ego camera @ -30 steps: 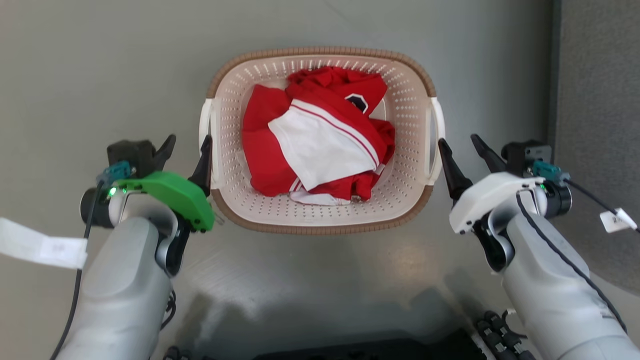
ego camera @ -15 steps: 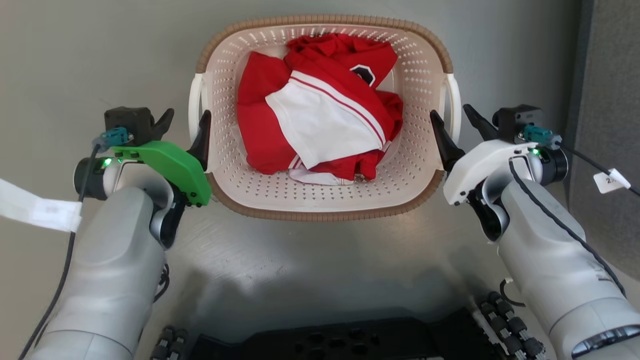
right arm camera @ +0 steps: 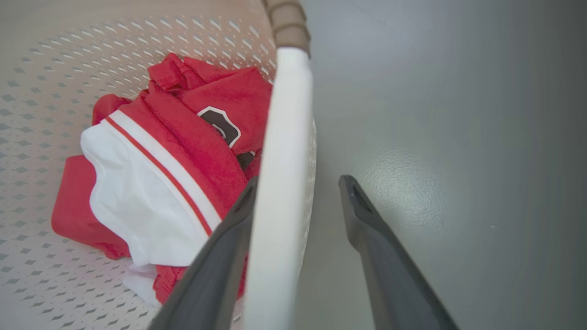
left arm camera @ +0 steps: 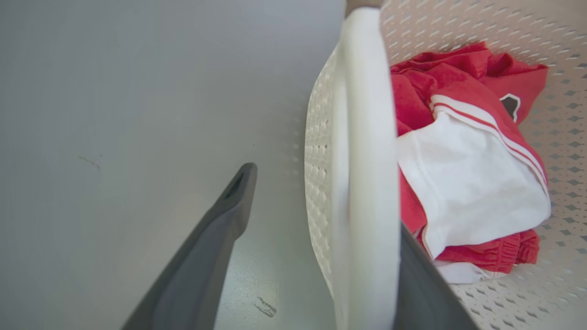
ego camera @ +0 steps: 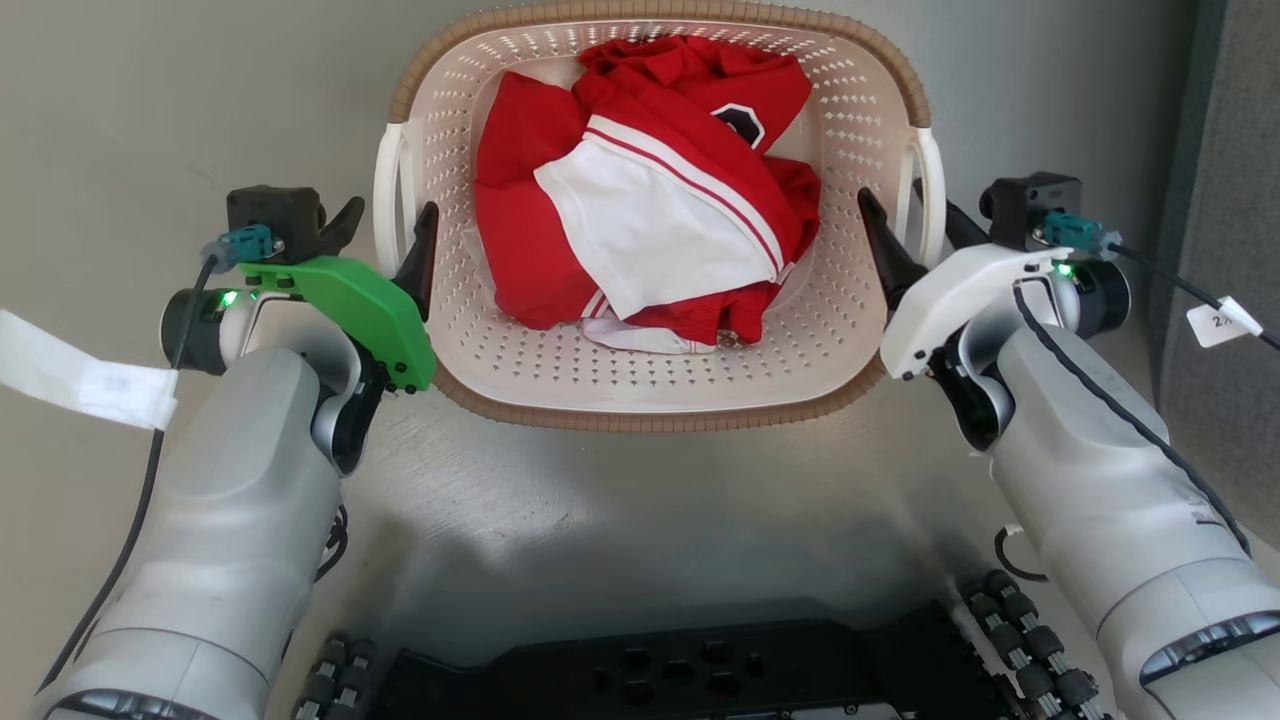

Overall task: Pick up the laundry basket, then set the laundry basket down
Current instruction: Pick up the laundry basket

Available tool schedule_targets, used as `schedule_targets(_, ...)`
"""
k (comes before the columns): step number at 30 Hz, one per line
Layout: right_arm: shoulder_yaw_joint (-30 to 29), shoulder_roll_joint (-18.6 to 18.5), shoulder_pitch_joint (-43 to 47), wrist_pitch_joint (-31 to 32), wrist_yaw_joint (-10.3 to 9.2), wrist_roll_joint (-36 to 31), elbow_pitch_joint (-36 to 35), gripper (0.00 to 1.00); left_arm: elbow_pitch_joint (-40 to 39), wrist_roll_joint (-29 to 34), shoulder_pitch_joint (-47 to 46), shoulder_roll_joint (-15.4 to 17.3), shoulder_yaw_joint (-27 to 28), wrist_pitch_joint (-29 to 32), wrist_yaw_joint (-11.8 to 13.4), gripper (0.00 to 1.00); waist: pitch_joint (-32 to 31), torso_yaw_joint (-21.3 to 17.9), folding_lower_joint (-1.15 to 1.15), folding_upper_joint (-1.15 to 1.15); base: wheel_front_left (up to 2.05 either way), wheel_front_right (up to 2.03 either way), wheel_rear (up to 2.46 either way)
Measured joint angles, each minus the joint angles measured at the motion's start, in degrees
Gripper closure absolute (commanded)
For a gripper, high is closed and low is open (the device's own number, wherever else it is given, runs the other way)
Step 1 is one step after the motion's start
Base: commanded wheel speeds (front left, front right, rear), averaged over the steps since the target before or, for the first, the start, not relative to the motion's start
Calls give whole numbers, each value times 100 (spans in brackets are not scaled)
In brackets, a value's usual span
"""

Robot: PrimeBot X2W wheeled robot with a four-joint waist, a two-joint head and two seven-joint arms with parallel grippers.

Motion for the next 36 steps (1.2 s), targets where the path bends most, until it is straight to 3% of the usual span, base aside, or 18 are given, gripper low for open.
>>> schedule_targets(1, 25, 0, -23, 0, 1, 15, 1, 53, 12, -13, -18, -3, -29, 0, 0, 0, 9, 7, 0, 0, 0, 0, 0)
schedule_targets(3, 82, 2, -76, 0, 33, 33, 9, 68, 58, -62, -57, -16, -74, 1, 0, 0, 25, 19, 0, 0, 0, 0, 0)
schedule_targets(4, 110, 18, -96, -1, 32, 35, 10, 74, 81, -87, -69, -24, -109, 15, 0, 14, 31, 24, 0, 0, 0, 0, 0)
schedule_targets(5, 121, 25, -110, 0, 31, 55, 12, 85, 88, -122, -72, -33, -175, 51, -11, 82, 36, 28, 0, 0, 0, 0, 0)
schedule_targets(6, 125, 22, -127, 0, 31, 87, 19, 88, 99, -168, -71, -59, -240, 74, -13, 100, 41, 32, 0, 0, 0, 0, 0)
schedule_targets(7, 134, 24, -154, -1, 31, 92, 23, 100, 101, -213, -71, -102, -287, 104, -13, 100, 44, 35, 0, 0, 0, 0, 0)
schedule_targets(22, 204, 45, -193, -1, 32, 199, 66, 100, 244, -778, -94, -156, -579, -35, 36, 100, -243, 75, 0, 0, 0, 0, 0)
schedule_targets(36, 434, 86, 253, -1, 33, 611, 324, 100, 453, -1189, 138, -165, -1007, 8, 36, 100, -1177, 62, 0, 0, 0, 0, 0)
